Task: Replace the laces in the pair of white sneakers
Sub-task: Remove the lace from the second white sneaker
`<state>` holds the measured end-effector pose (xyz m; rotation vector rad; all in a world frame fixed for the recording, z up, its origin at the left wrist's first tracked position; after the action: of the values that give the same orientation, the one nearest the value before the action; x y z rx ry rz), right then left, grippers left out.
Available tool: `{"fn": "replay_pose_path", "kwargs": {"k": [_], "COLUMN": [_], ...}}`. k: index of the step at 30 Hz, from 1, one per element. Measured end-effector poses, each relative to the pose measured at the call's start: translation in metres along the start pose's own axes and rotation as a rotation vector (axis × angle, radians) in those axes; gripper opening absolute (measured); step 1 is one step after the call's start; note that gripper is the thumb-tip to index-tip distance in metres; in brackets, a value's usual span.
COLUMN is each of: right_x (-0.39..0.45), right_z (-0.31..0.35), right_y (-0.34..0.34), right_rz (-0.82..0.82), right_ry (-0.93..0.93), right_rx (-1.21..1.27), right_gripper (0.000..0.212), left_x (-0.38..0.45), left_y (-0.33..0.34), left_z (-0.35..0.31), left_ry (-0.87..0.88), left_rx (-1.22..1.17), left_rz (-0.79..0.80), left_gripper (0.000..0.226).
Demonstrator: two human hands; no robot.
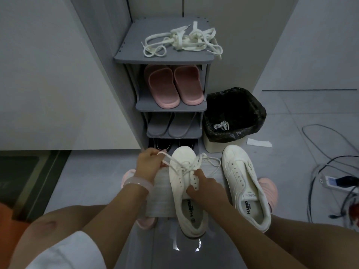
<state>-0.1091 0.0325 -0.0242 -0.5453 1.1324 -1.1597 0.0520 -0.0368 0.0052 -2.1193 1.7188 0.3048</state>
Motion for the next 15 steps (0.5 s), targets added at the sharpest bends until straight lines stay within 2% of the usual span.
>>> {"fn": "replay_pose_path", "kwargs": {"k": [1, 2, 3, 5, 9, 10, 11, 12, 13, 14, 15], "right_x": [0.000, 0.000, 0.000, 0.000, 0.000, 0.000, 0.000, 0.000, 0.000, 0.000, 0.000], "right_z": [-0.001, -0.002, -0.002, -0.002, -0.003, -0.002, -0.001, 0.000, 0.000, 0.000, 0.000], "right_y": [0.000, 0.000, 0.001, 0.001, 0.000, 0.000, 0.001, 0.001, 0.001, 0.001, 0.001], "right_rz": [0.005, 0.010, 0.012, 0.013, 0.020, 0.024, 0.027, 0.027, 0.026, 0.023, 0.021], "right_ry": [0.005, 0.008, 0.009, 0.009, 0.016, 0.015, 0.013, 0.012, 0.012, 0.013, 0.014], "right_rx": [0.000, 0.000, 0.003, 0.014, 0.028, 0.026, 0.021, 0.014, 0.007, 0.004, 0.006], "right_gripper": [0.052, 0.052, 0.053, 0.052, 0.051, 0.051, 0.051, 0.051, 0.050, 0.050, 0.050], "left_x": [-0.005, -0.008, -0.009, -0.009, -0.003, 0.002, 0.006, 0.009, 0.009, 0.003, -0.002], "left_y": [0.004, 0.005, 0.004, -0.003, -0.026, -0.033, -0.039, -0.043, -0.042, -0.038, -0.031], "left_z": [0.005, 0.008, 0.010, 0.010, -0.007, -0.015, -0.024, -0.033, -0.041, -0.044, -0.040], "left_ry": [-0.186, -0.296, -0.339, -0.343, -0.313, -0.235, -0.077, 0.140, 0.358, 0.500, 0.555], "left_rx": [-0.250, -0.383, -0.421, -0.314, 0.122, 0.272, 0.482, 0.695, 0.811, 0.821, 0.787], "left_rz": [0.043, 0.077, 0.086, 0.093, 0.239, 0.250, 0.216, 0.112, -0.009, -0.086, -0.105], "left_gripper": [0.018, 0.019, 0.019, 0.019, 0.020, 0.020, 0.019, 0.019, 0.018, 0.016, 0.014]}}
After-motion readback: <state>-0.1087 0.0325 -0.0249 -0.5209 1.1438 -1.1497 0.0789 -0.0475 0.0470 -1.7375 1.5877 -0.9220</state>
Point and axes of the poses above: each hand's wrist, its own x-axis towards the middle knuckle, its own y-axis out of the palm, z = x × y, the point moved 3 cm from there along x, towards the middle knuckle, and after that the axes turned 8 degrees about -x, right-handed, at the moved point
